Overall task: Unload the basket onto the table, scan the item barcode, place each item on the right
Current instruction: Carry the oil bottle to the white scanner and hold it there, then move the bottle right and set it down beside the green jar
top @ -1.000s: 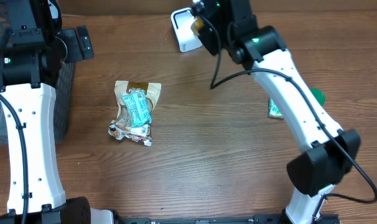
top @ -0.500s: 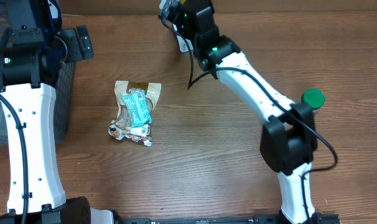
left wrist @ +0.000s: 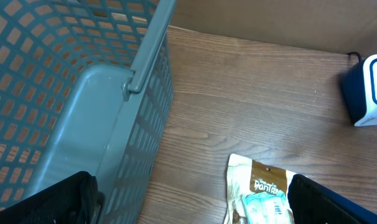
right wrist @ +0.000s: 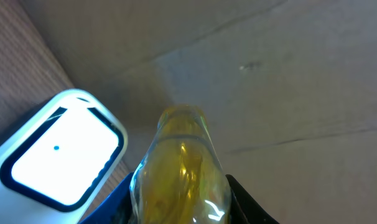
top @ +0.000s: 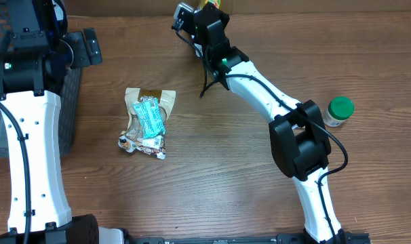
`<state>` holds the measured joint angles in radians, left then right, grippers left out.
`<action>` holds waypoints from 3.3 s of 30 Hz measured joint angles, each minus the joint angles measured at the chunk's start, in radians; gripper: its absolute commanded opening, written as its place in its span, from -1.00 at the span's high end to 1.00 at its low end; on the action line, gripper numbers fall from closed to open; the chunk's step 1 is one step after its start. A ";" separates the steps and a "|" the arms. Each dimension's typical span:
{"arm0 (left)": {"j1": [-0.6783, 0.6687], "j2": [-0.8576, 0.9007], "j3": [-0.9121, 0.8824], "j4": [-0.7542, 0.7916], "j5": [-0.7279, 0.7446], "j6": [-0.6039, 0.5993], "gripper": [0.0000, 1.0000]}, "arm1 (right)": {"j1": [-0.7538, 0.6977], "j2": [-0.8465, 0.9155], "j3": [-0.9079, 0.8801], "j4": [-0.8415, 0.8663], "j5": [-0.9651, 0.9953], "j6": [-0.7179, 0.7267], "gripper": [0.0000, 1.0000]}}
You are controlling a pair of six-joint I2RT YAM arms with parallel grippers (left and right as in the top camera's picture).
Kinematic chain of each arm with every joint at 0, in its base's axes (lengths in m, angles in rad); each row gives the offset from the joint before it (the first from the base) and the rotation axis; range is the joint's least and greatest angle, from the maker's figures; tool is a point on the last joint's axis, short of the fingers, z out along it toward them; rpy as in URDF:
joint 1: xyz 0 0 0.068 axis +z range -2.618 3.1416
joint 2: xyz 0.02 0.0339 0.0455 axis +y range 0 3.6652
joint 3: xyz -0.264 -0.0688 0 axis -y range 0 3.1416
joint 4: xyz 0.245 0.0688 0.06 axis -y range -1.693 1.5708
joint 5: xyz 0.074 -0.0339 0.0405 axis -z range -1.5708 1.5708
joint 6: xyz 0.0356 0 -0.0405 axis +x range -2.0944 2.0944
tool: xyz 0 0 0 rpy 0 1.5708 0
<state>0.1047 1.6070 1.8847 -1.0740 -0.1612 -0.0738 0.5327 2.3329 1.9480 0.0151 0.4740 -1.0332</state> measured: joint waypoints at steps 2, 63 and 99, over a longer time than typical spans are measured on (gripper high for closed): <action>0.000 0.000 0.000 0.000 0.000 0.000 -0.99 | 0.005 0.000 0.000 0.008 0.004 0.006 0.93; 0.000 0.000 0.000 -0.001 0.000 0.000 -0.99 | -0.600 -0.458 -0.267 -1.107 -0.391 1.030 0.81; 0.000 0.000 0.000 -0.001 0.000 0.000 -1.00 | -0.600 -0.458 -0.393 -0.974 -0.291 1.035 -0.17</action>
<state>0.1047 1.6070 1.8847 -1.0748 -0.1612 -0.0742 -0.0677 1.8751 1.5547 -0.9592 0.1833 0.0017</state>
